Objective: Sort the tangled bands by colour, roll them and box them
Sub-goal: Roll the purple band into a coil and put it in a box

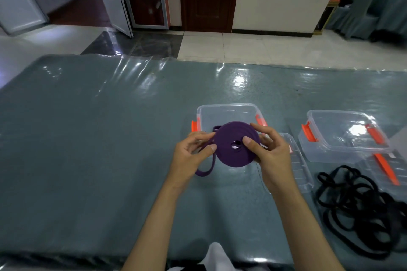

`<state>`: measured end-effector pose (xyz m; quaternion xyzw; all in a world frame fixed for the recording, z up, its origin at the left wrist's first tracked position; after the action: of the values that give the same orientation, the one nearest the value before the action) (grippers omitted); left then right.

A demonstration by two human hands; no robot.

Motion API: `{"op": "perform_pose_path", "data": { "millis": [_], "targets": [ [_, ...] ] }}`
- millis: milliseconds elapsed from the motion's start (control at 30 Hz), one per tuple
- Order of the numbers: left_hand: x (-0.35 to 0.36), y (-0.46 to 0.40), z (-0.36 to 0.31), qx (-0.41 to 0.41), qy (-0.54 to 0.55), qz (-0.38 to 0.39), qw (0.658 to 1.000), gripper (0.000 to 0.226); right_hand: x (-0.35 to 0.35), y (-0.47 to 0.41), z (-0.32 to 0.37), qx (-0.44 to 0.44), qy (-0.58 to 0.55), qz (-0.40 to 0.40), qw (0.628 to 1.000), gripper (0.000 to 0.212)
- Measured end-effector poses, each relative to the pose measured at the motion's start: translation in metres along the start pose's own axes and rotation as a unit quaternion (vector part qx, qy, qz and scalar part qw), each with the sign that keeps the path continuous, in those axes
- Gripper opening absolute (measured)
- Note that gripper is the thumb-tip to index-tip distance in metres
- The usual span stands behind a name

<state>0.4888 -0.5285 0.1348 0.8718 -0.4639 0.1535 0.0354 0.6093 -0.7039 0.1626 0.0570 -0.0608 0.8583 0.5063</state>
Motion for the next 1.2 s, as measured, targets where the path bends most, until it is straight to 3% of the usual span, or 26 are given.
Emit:
{"op": "perform_pose_path", "data": {
  "millis": [100, 267, 400, 500, 600, 733, 800, 967, 1200],
  "targets": [
    [-0.005, 0.003, 0.006, -0.033, 0.019, 0.001, 0.999, 0.032, 0.009, 0.005, -0.007, -0.002, -0.01, -0.036, 0.999, 0.04],
    [0.0, 0.006, 0.008, -0.006, 0.069, -0.096, 0.993, 0.016, 0.022, 0.015, -0.022, 0.012, -0.065, -0.113, 0.991, 0.035],
    [0.005, 0.015, 0.02, -0.025, 0.12, -0.106, 0.987, 0.023, 0.032, 0.021, -0.034, 0.032, -0.084, -0.147, 0.985, 0.034],
    [-0.006, 0.02, 0.023, -0.022, 0.097, -0.139, 0.985, 0.027, 0.028, 0.018, -0.041, 0.066, -0.07, -0.092, 0.991, 0.032],
    [-0.02, 0.019, 0.018, -0.013, 0.069, -0.127, 0.989, 0.031, 0.013, 0.009, -0.039, 0.106, -0.02, 0.026, 0.994, 0.034],
    [-0.025, 0.015, 0.013, -0.008, 0.046, -0.086, 0.995, 0.032, 0.004, 0.006, -0.036, 0.126, 0.013, 0.146, 0.981, 0.06],
    [-0.019, 0.013, 0.015, -0.004, 0.044, -0.085, 0.995, 0.034, 0.001, 0.005, -0.035, 0.114, 0.014, 0.126, 0.985, 0.065],
    [-0.009, 0.005, 0.023, 0.007, 0.017, -0.153, 0.988, 0.028, 0.0, 0.002, -0.04, 0.092, -0.018, 0.049, 0.994, 0.052],
    [0.004, -0.011, 0.041, -0.035, 0.011, -0.142, 0.989, 0.019, -0.005, -0.015, -0.042, 0.083, -0.036, -0.02, 0.996, 0.049]
  ]
}}
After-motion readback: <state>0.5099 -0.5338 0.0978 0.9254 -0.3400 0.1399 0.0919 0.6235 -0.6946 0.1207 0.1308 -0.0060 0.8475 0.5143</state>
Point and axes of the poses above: each hand's wrist, its own y-axis away from the middle knuckle, its own x-axis out of the palm, z = x × y, the point moved 3 cm from there along -y, towards the middle knuckle, and after that the axes turned 4 degrees about y, right-handed, at the moved point
